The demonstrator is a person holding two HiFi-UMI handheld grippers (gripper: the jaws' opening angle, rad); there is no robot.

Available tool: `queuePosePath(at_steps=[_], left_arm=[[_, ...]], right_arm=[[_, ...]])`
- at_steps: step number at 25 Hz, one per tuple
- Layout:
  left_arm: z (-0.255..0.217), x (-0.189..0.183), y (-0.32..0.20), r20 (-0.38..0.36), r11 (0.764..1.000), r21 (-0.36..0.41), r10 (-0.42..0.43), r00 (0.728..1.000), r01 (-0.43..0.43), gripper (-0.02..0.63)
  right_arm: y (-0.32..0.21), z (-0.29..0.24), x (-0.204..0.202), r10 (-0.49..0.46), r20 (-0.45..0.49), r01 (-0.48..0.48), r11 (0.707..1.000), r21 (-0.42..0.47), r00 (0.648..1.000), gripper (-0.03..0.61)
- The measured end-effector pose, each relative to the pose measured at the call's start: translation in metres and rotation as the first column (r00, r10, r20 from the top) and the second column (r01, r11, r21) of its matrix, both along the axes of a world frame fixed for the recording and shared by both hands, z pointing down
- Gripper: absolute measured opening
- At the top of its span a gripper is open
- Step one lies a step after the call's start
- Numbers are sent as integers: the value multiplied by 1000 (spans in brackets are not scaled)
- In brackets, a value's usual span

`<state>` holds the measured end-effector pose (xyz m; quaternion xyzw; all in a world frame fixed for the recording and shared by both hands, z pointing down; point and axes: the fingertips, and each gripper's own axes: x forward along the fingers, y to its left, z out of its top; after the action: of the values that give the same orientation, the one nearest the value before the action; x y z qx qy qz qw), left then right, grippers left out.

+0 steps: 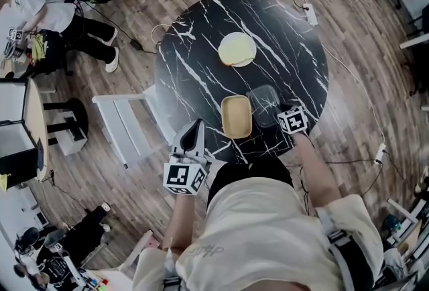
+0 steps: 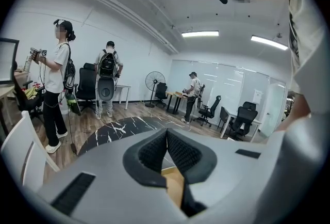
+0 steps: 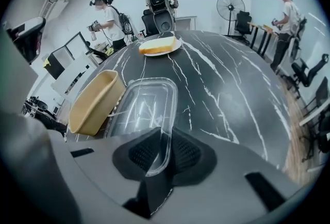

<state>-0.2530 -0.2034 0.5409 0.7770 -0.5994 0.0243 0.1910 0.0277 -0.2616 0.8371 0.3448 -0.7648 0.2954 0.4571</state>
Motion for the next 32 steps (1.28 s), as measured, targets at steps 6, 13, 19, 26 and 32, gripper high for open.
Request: queuePosePath(at_steps=[6, 13, 19, 26, 32], left_arm=[[-2, -1, 1, 6, 1000, 3, -4, 1000, 3, 17], [0, 0, 7, 10, 1000, 0, -13, 1000, 13, 17], [2, 0, 10, 13, 1000, -2, -18, 1000, 18, 17], [-4, 4, 11, 12, 1000, 8, -17, 1000, 17, 17], [-5, 3, 14, 11, 1000, 8, -24, 1000, 24, 17]], right_arm=[[3, 1, -1, -31, -13, 31, 999, 21, 999, 61], [7, 4, -7, -97, -34, 99, 994, 48, 995, 43], [7, 3, -9, -105, -18, 106, 992, 64, 994, 17], [7, -7, -9, -117, -2, 117, 990, 74, 993, 8], [4, -19, -5, -114, -2, 113, 987, 114, 994, 8]])
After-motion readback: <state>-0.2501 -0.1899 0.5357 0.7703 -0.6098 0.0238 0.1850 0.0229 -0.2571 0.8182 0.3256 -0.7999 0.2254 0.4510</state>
